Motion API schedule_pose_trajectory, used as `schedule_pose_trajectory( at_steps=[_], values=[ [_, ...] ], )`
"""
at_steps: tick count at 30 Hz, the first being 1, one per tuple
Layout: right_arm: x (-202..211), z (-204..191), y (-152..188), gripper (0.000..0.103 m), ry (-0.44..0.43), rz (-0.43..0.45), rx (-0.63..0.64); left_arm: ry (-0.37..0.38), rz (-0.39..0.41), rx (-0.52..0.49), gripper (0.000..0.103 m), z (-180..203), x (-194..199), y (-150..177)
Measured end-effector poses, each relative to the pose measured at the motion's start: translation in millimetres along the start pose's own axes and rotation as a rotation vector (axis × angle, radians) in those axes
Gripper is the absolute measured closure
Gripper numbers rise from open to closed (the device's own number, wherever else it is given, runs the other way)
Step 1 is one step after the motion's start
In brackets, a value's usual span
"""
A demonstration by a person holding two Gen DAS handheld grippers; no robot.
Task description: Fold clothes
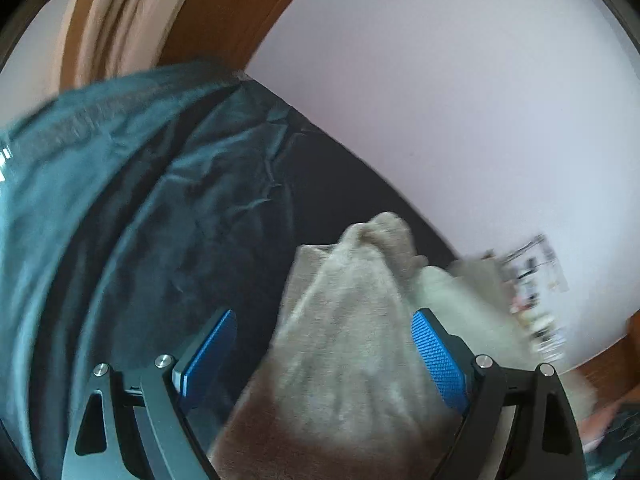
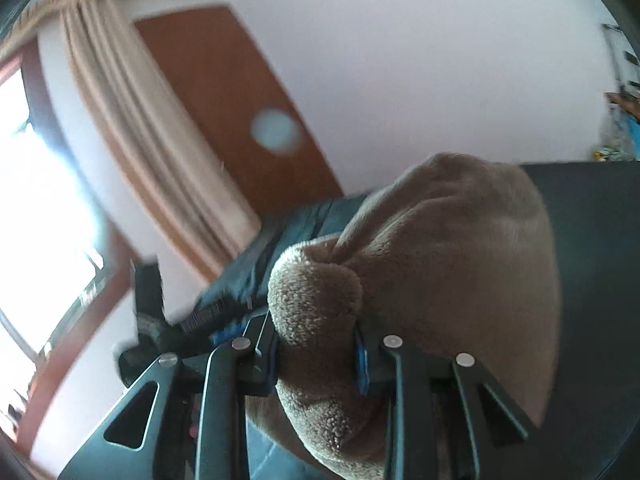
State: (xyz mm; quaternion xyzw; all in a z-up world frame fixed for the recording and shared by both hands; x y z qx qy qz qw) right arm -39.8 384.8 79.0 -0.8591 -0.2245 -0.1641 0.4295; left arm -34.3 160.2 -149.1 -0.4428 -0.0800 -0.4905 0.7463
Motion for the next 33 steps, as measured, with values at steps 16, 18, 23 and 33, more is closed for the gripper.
schedule_pose_trajectory(
  at_steps=[16,18,23,33],
  values=[
    [-4.5,-1.8,62.2,0.043,-0.005,-0.103,0.223,0.343,-0.09,-0.069,0.012,62.7,-16.5,20.3],
    [3.1,-0.5,69.2,0.042,-0.043,-0.114,0.231,0.351,-0.1,-0.1,0.012,69.7,-18.6,24.3],
    [0.7,0.1,78.1,0.039,-0.139,-0.114,0.207,0.381,-0.168,-0.133,0.012,80.6,-30.7,35.2],
    [-8.9,-7.9,90.3,0.032,-0.087,-0.087,0.324,0.344,-0.347,-0.174,0.012,103.0,-54.6,39.7]
  ],
)
Point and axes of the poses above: each gripper's, at about its wrist camera, not at the fingertips, and x roughly against the way its jaws point, z to its right, y to its underside, the point moved 8 cm from there along -x, roughly the way its jaws point, and after that the axes turned 10 degrees about -x, right-handed, at the moved point
